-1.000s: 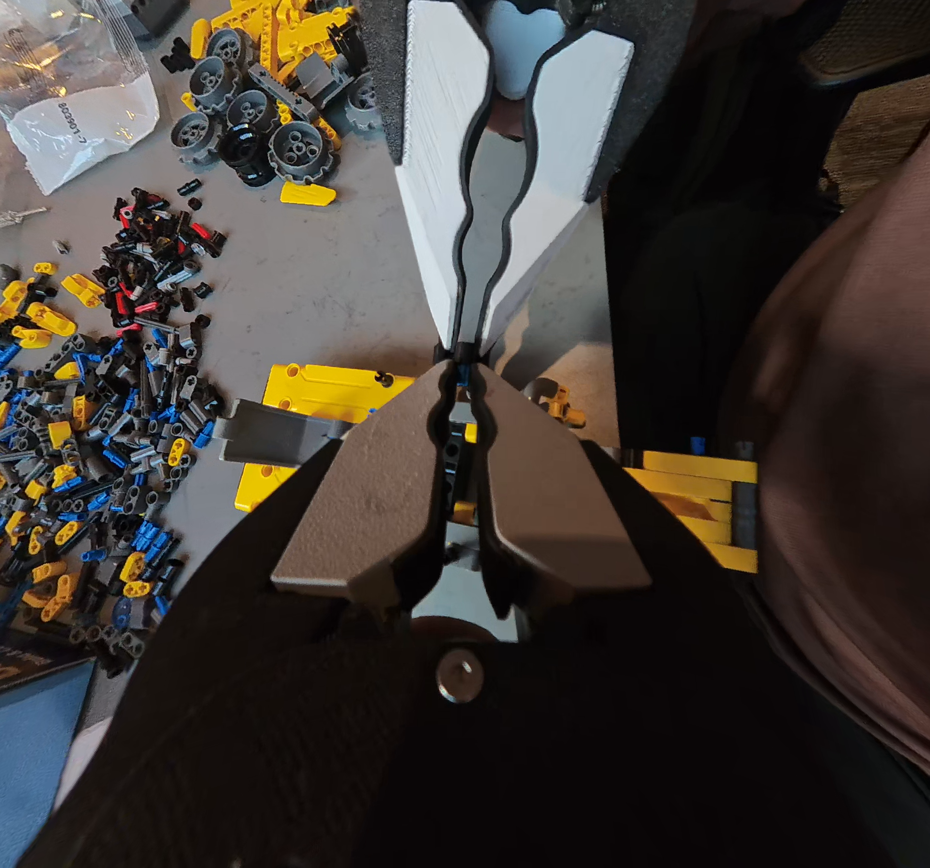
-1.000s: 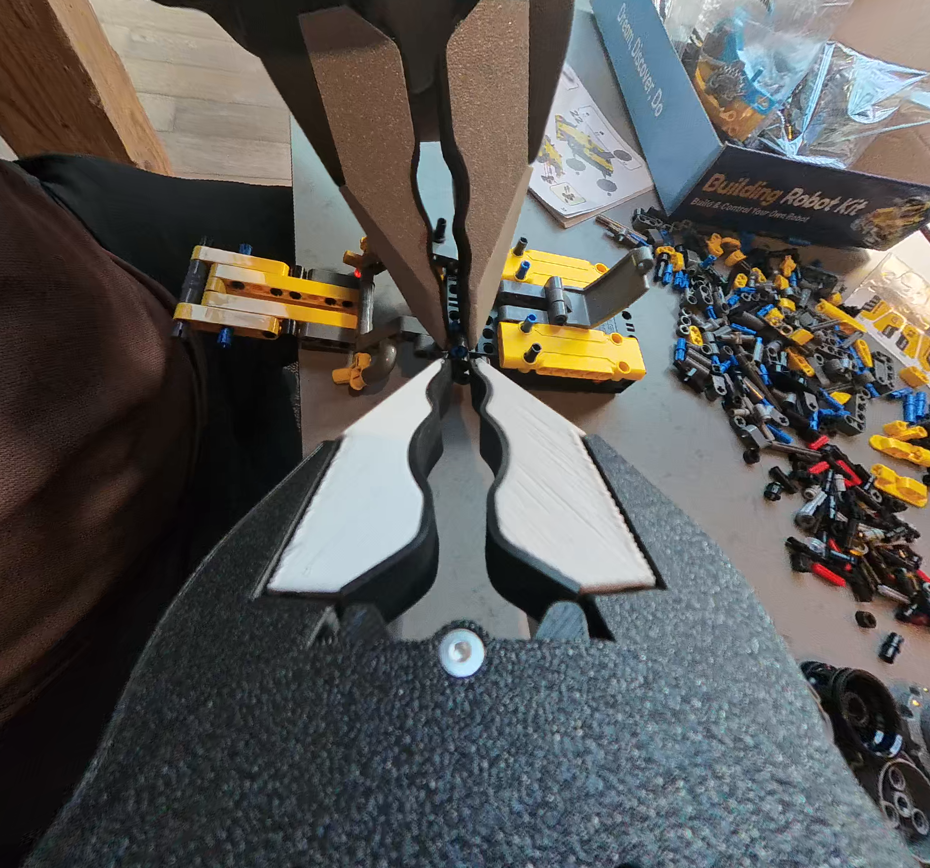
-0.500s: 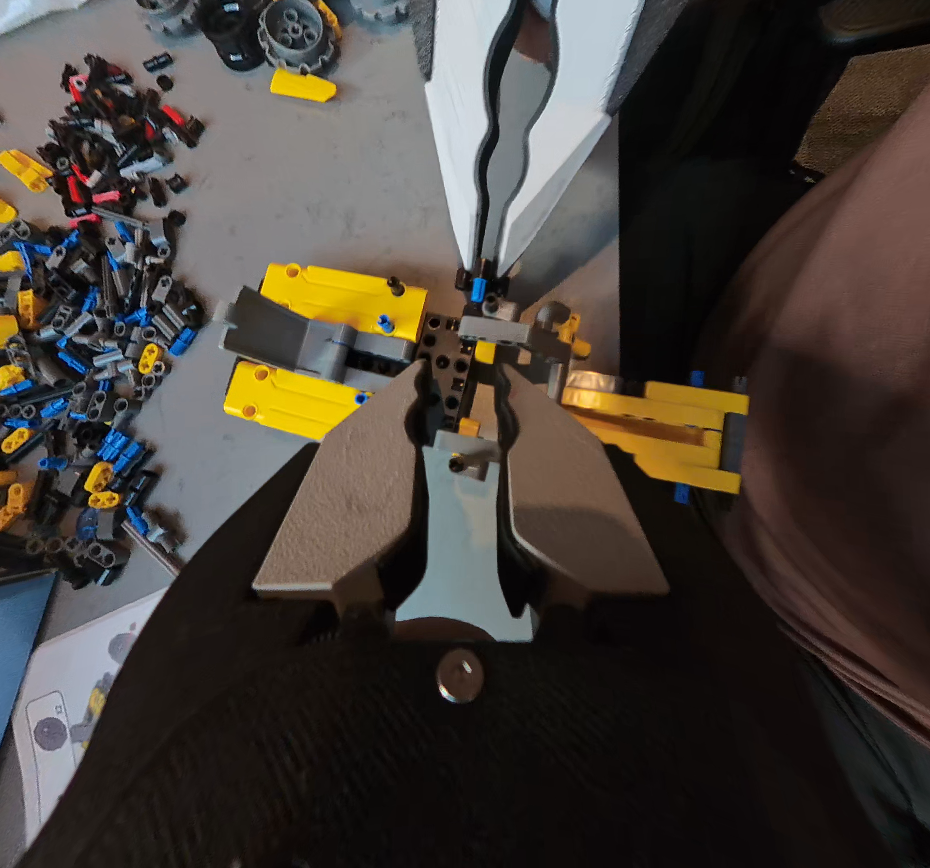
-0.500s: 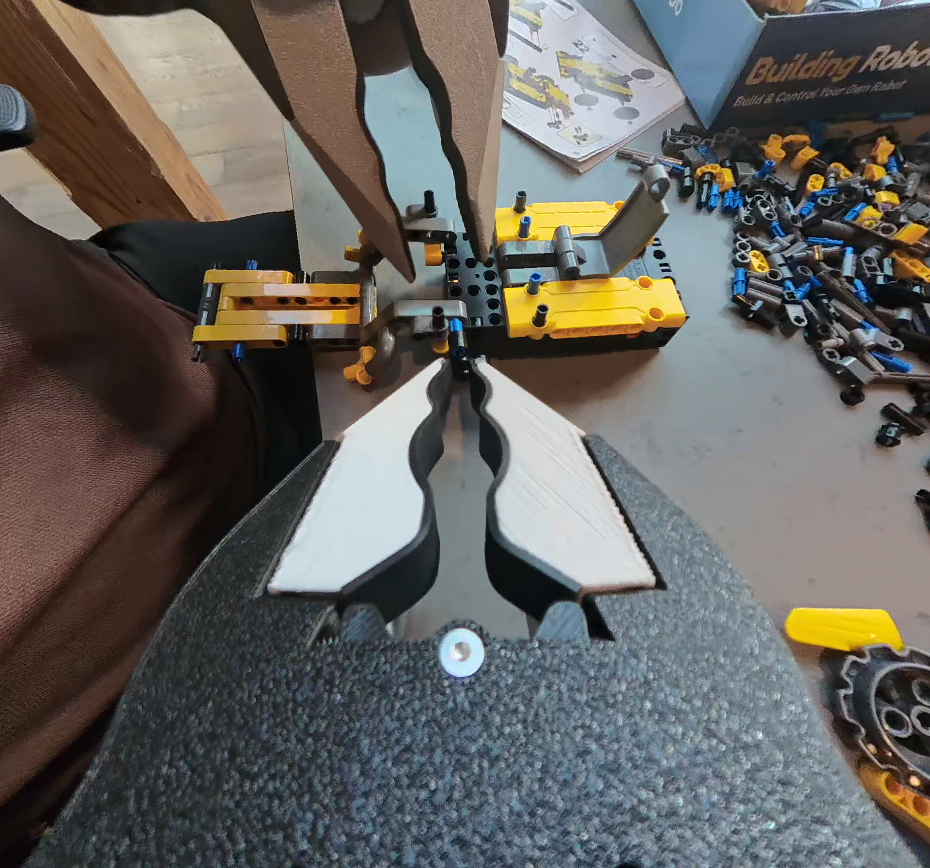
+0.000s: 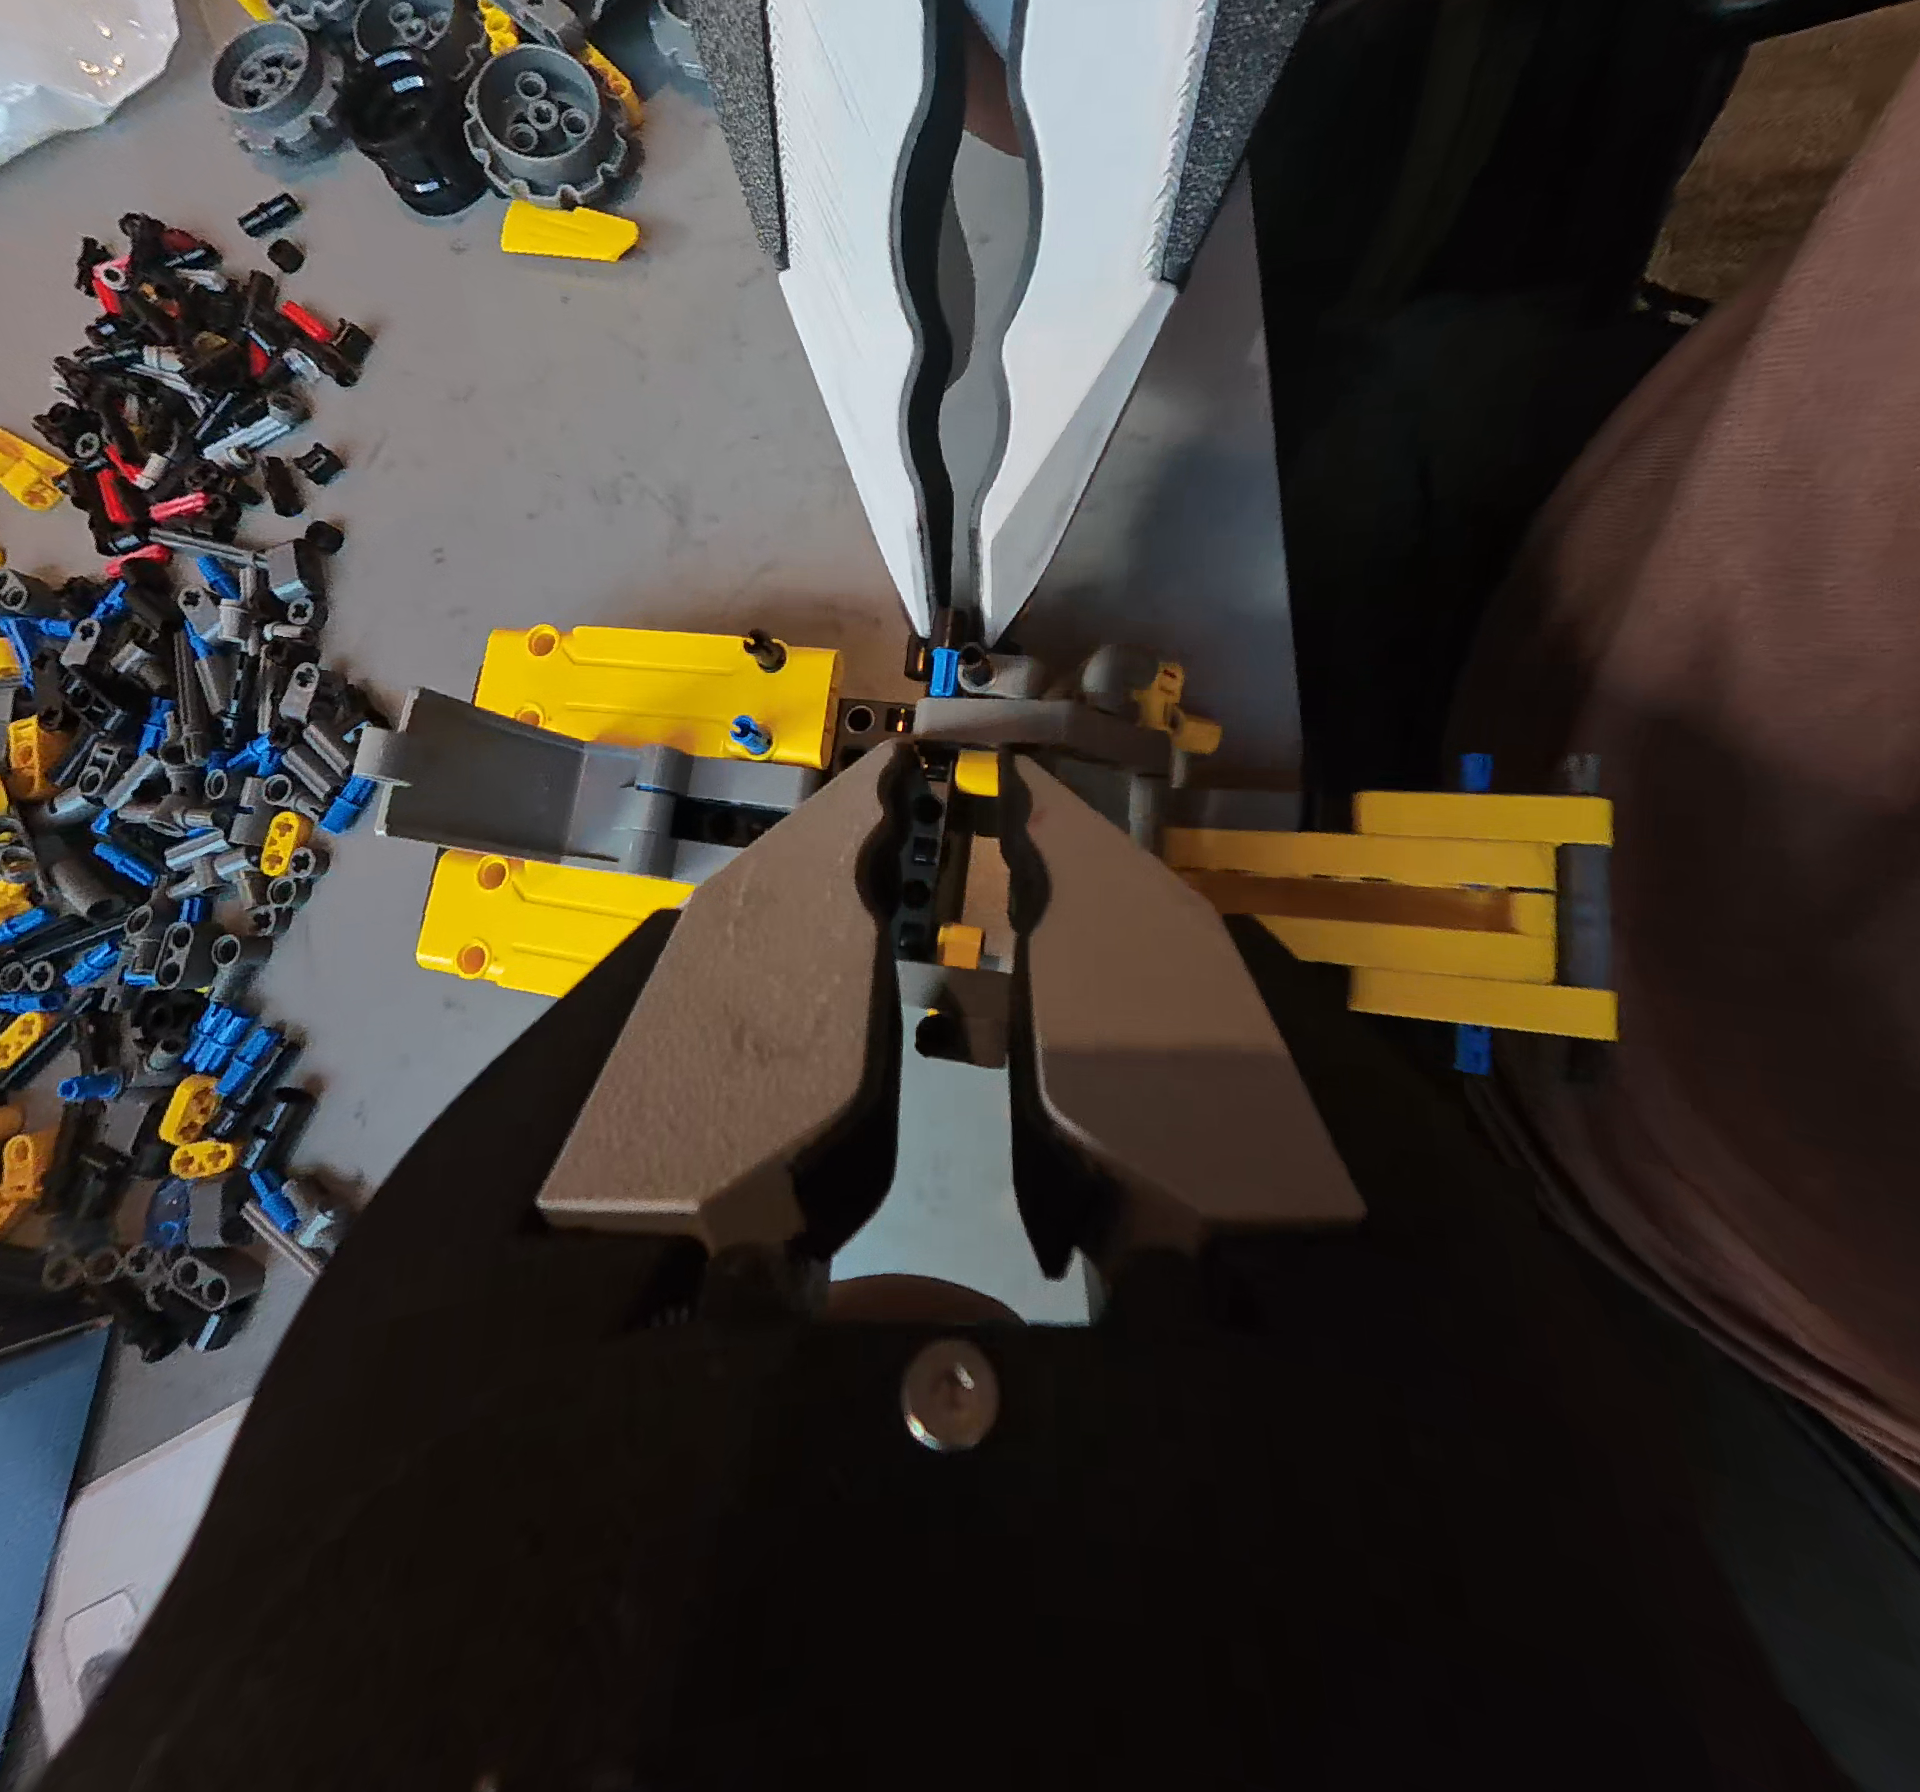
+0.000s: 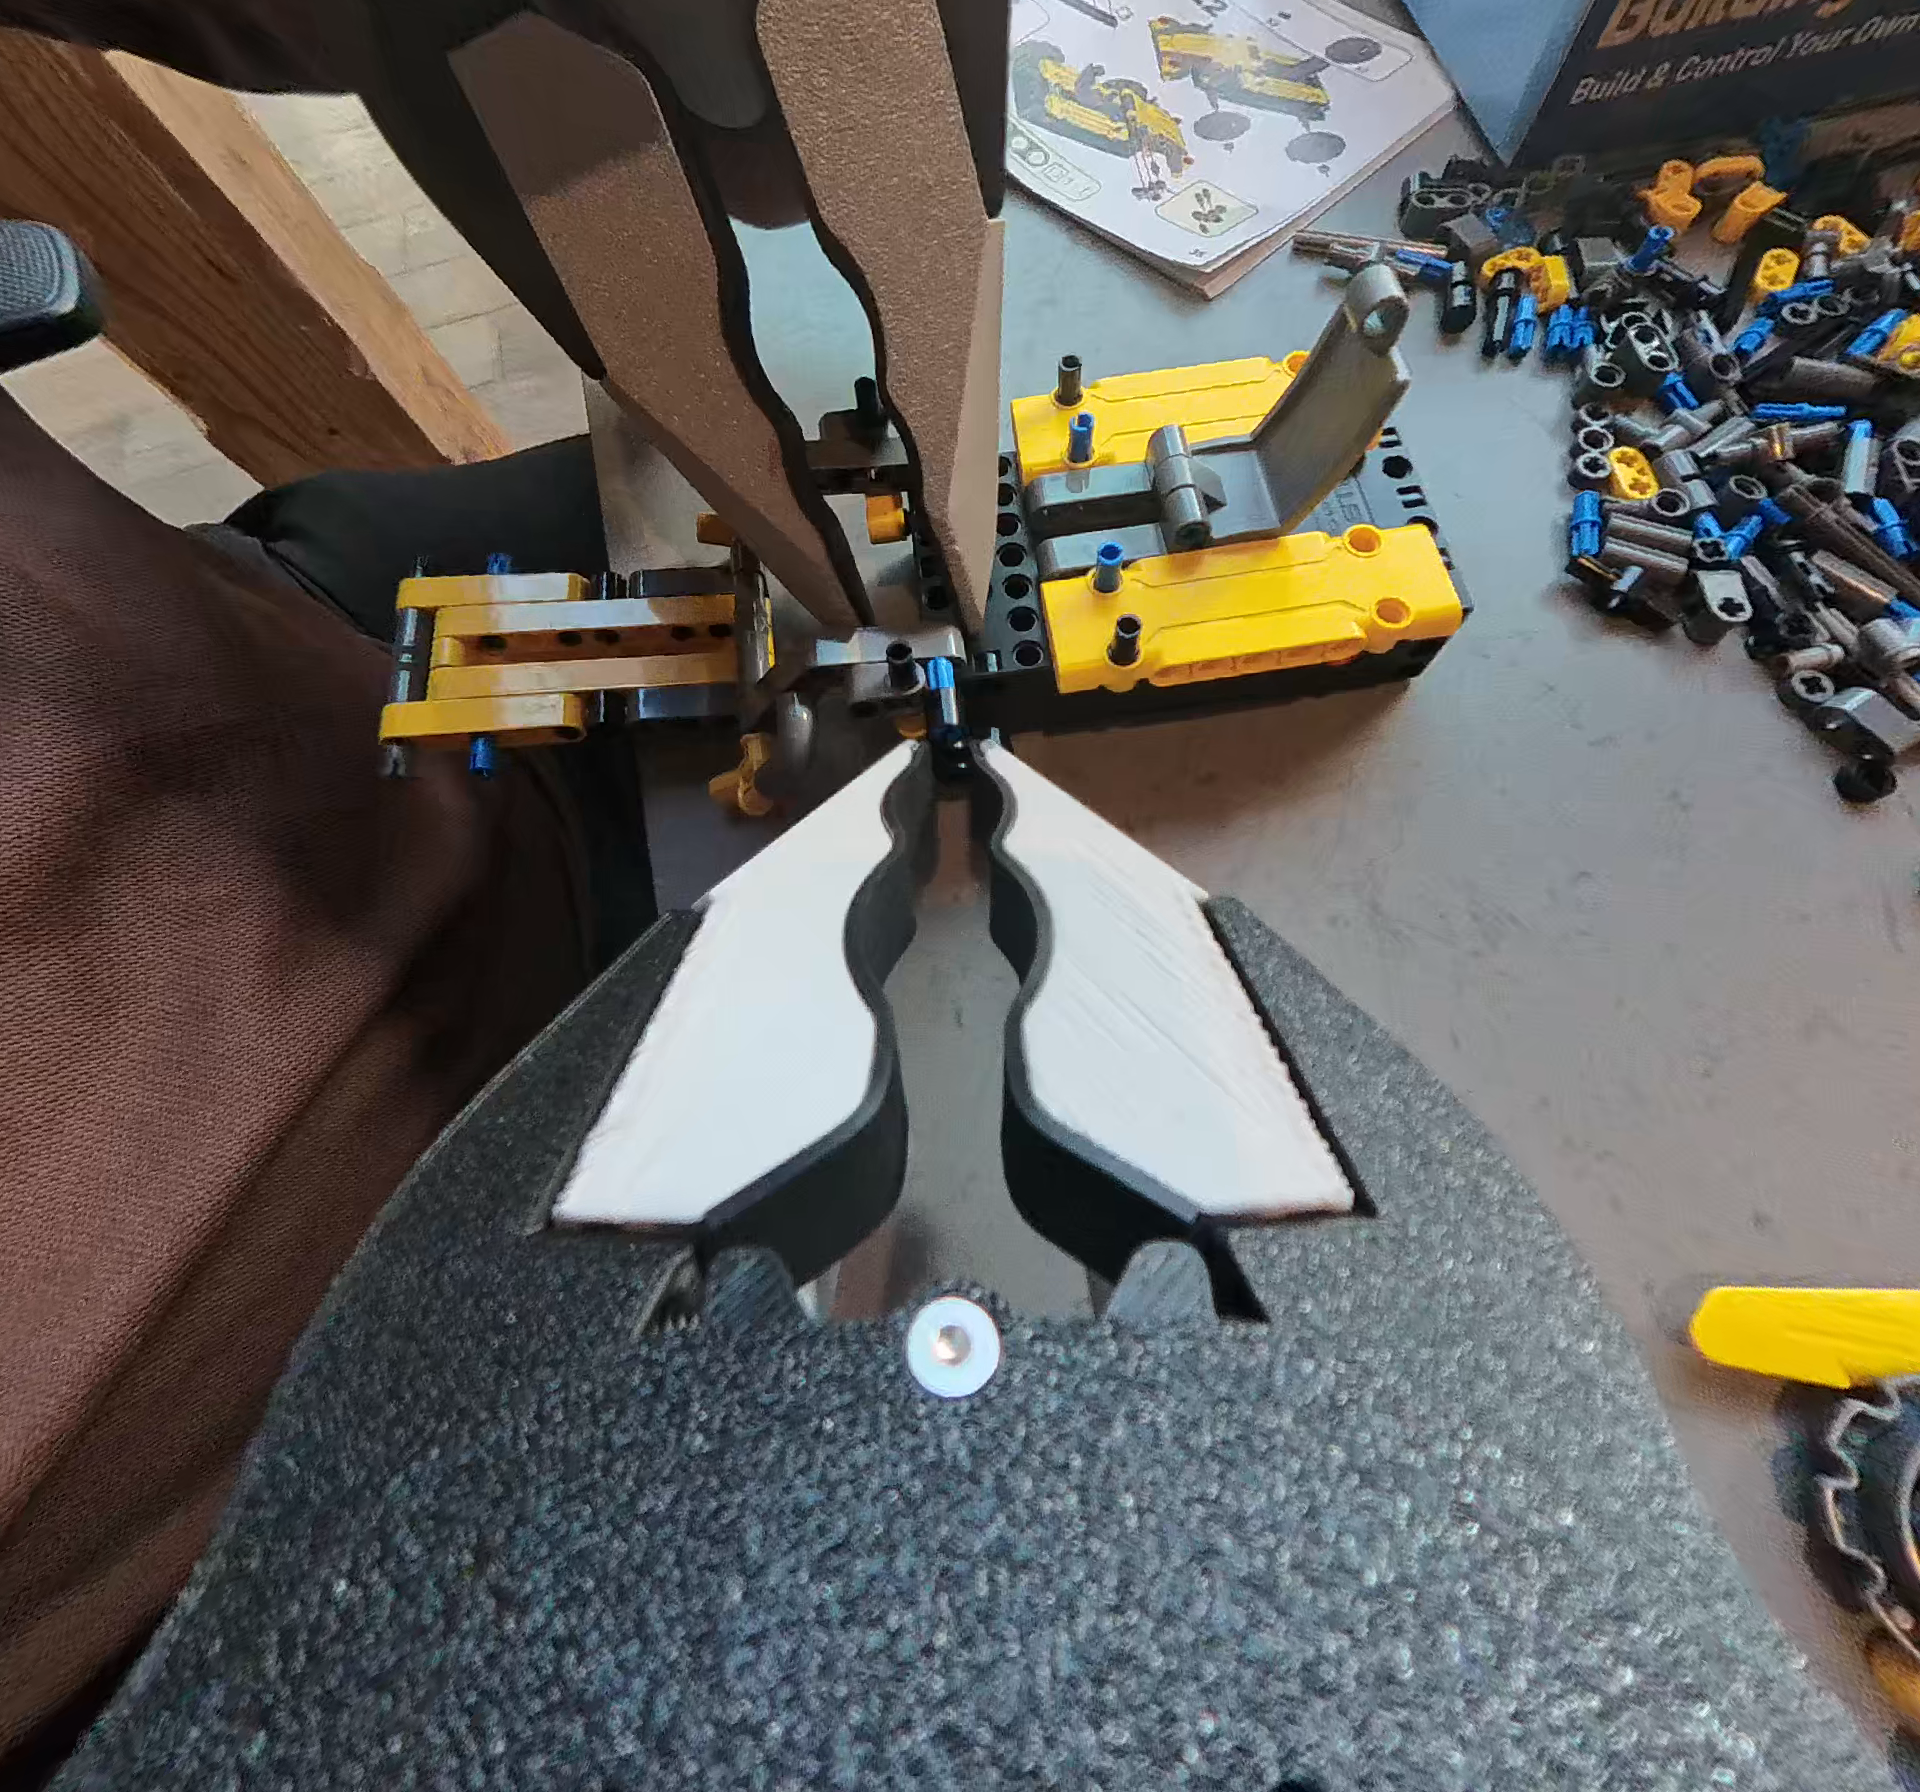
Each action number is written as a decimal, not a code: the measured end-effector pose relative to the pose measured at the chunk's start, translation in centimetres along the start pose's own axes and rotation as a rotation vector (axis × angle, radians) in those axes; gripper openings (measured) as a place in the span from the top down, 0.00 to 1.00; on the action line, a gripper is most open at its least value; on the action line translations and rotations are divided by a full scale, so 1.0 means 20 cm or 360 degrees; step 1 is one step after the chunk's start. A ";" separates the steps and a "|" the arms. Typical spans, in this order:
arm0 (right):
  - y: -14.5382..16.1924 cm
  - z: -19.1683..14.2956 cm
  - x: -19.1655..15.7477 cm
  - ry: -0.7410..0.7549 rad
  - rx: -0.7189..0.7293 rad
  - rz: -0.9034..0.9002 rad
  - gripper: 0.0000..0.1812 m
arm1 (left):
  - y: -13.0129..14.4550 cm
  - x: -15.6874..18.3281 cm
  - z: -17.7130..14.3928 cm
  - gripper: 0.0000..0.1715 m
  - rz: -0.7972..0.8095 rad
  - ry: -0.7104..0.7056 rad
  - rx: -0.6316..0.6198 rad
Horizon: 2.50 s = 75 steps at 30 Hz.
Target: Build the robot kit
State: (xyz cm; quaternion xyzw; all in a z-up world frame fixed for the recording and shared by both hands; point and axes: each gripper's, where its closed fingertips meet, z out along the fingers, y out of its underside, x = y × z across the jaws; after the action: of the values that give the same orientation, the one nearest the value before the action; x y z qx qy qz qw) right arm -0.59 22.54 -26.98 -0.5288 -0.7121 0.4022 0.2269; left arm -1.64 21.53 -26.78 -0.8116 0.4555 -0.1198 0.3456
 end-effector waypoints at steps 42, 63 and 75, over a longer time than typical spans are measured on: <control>0.01 0.02 0.03 -0.0242 -0.0173 -0.0113 0.99 | 0.00 -0.03 0.02 0.93 -0.0043 -0.0016 0.0060; 0.00 0.03 0.03 -0.0568 -0.0082 -0.0597 0.98 | 0.00 -0.03 0.01 0.93 -0.0005 0.0092 0.0129; -0.01 0.05 0.04 -0.0505 -0.0095 -0.0451 0.98 | 0.01 -0.05 0.00 0.93 -0.0035 0.0066 0.0124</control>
State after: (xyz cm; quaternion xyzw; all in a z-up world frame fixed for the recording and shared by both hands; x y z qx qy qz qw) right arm -1.70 23.01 -27.50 -0.3599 -0.8177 0.4233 0.1504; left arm -2.25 22.25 -26.84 -0.7999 0.4486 -0.1581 0.3660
